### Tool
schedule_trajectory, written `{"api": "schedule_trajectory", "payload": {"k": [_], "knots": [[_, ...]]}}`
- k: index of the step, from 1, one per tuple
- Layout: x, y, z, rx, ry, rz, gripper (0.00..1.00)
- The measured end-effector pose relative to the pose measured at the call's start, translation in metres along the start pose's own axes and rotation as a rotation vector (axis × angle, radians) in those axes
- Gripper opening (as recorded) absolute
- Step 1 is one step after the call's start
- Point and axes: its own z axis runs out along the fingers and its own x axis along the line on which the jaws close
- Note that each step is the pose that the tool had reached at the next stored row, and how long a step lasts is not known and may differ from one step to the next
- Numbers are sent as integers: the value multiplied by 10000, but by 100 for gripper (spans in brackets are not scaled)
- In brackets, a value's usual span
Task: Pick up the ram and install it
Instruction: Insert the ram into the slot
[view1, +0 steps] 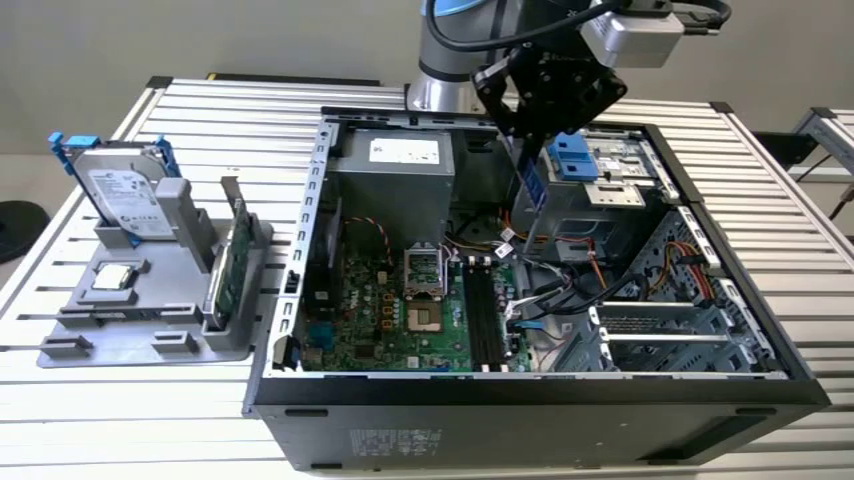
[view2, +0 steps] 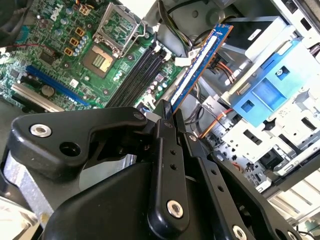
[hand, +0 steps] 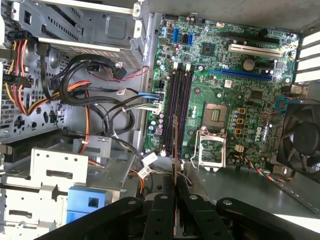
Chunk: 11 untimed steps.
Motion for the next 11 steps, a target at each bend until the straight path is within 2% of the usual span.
{"api": "schedule_trajectory", "payload": {"k": [11], "knots": [[0, 2, 41, -25, -2, 1, 0]]}}
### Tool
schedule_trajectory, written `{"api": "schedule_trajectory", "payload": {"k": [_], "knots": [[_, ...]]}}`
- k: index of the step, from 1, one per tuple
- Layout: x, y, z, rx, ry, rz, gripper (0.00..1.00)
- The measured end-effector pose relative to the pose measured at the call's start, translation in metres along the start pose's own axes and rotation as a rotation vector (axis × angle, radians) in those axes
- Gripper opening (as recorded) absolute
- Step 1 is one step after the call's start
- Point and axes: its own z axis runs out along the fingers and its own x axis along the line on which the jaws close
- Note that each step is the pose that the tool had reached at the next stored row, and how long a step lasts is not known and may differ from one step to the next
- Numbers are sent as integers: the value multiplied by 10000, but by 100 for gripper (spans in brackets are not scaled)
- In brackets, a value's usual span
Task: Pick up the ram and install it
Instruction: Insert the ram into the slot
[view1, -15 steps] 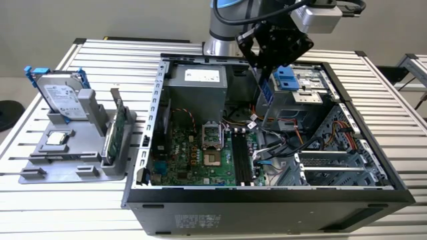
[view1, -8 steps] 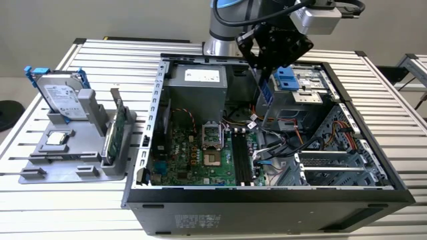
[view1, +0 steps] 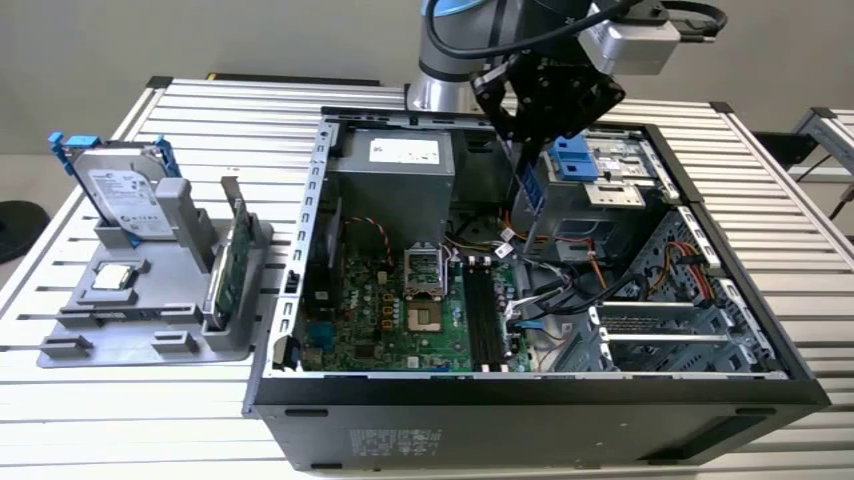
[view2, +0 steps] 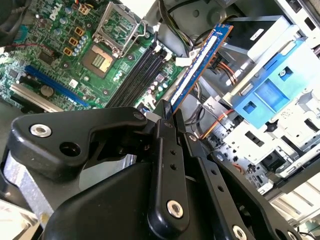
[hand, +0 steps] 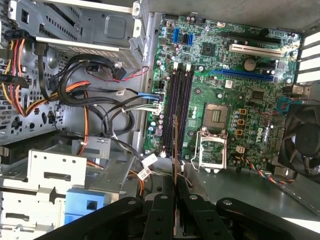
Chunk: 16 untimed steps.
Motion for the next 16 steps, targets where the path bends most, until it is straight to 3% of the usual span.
{"api": "schedule_trajectory", "payload": {"k": [16], "knots": [[1, 2, 54, -25, -3, 2, 0]]}}
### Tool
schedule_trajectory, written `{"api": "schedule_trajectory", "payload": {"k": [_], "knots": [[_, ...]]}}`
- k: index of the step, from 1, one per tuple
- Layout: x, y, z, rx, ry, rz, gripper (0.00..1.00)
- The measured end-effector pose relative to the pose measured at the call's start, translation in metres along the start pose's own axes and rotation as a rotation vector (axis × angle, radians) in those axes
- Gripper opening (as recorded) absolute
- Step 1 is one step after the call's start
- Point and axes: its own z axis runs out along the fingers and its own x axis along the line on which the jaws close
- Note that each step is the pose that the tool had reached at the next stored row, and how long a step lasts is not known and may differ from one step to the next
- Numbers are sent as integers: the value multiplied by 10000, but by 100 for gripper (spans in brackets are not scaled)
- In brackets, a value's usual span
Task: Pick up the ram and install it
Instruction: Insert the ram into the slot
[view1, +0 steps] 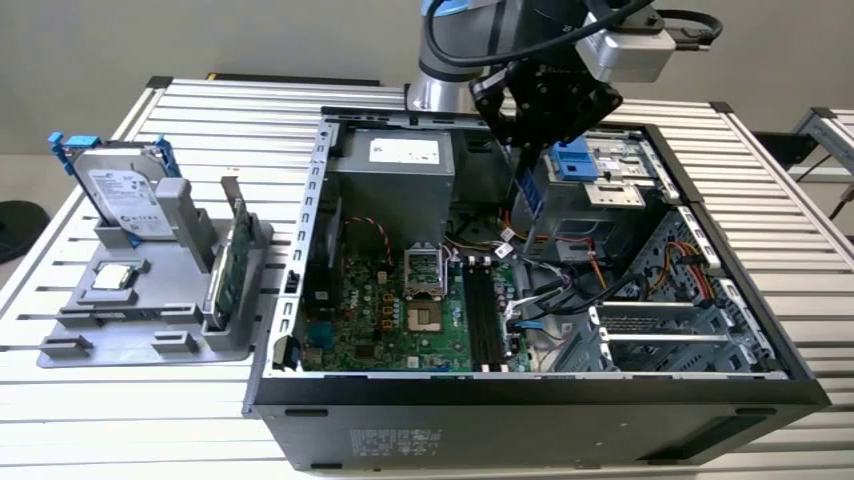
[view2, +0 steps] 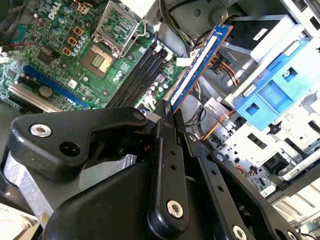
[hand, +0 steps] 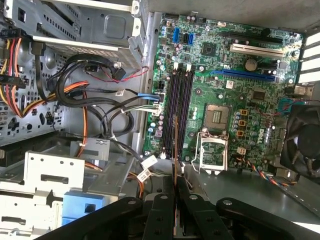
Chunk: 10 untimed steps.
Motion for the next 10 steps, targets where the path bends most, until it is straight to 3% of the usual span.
{"api": "schedule_trajectory", "payload": {"k": [10], "knots": [[1, 3, 56, -11, 0, 30, 0]]}}
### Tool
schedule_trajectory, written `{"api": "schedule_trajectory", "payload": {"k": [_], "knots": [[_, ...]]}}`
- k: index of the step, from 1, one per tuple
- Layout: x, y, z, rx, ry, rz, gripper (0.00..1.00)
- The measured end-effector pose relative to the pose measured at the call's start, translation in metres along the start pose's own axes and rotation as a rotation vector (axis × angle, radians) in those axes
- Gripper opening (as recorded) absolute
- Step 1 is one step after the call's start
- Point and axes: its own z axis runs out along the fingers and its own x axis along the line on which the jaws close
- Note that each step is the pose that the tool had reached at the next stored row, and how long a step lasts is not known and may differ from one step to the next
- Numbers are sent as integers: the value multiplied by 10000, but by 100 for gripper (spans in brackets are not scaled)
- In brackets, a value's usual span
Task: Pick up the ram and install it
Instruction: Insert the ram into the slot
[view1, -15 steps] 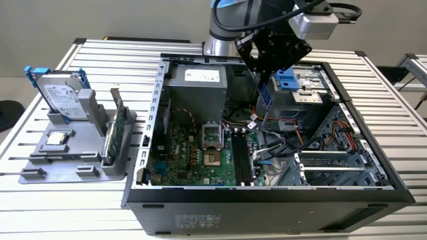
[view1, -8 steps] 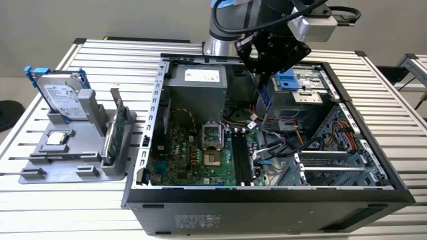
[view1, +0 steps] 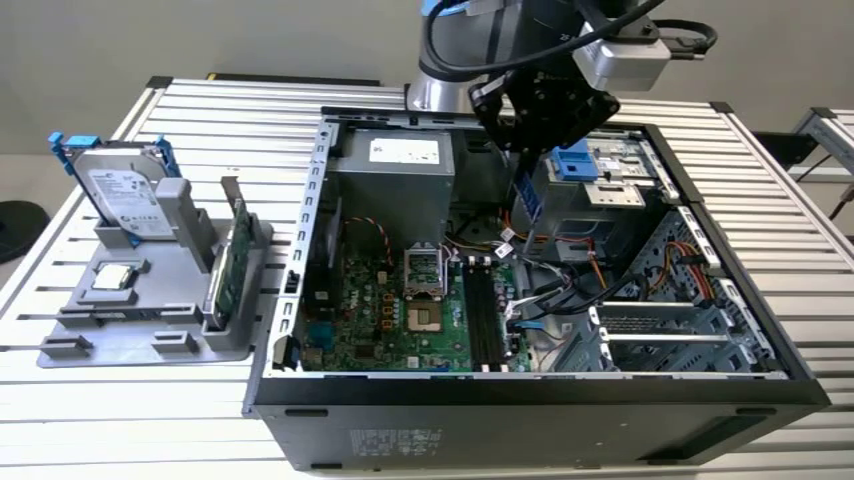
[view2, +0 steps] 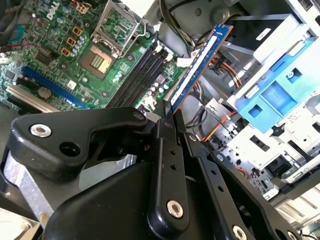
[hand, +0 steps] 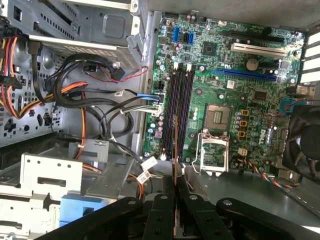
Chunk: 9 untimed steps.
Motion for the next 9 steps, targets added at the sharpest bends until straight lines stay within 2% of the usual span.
{"api": "schedule_trajectory", "payload": {"k": [9], "knots": [[4, 10, 45, -3, 0, 25, 0]]}}
